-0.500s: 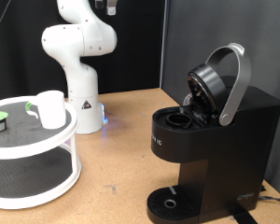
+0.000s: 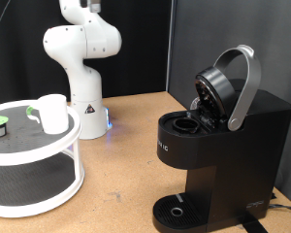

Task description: Make a cup of coffee with the keurig machine

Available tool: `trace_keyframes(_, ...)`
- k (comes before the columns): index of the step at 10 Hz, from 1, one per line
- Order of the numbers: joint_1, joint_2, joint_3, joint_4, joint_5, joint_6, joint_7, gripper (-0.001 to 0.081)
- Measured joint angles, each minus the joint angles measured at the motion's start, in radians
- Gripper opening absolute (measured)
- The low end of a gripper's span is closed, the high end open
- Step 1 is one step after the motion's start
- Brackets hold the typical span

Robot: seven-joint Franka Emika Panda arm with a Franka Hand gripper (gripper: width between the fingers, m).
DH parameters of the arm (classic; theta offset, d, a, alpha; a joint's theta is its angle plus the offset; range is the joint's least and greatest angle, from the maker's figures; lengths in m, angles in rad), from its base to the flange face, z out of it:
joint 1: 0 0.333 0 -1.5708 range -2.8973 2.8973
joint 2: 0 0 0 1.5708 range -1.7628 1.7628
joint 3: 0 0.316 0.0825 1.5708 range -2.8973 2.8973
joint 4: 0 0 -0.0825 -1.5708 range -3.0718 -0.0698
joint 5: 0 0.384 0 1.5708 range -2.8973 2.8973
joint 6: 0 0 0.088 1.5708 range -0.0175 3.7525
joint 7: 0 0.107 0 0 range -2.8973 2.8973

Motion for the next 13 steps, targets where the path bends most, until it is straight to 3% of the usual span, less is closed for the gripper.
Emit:
trace_keyframes(2,-0.017,-0.010,-0.052,0.002,-0.063,-0.020,-0.065,0.0803)
trace_keyframes(7,-0.027,-0.014,-0.092,-0.009,-0.103,-0.004,-0.109,0.0803)
trace_keyframes(13,-0.061,-0.008,-0.273,0.016,-0.190,0.013,-0.245,0.0803)
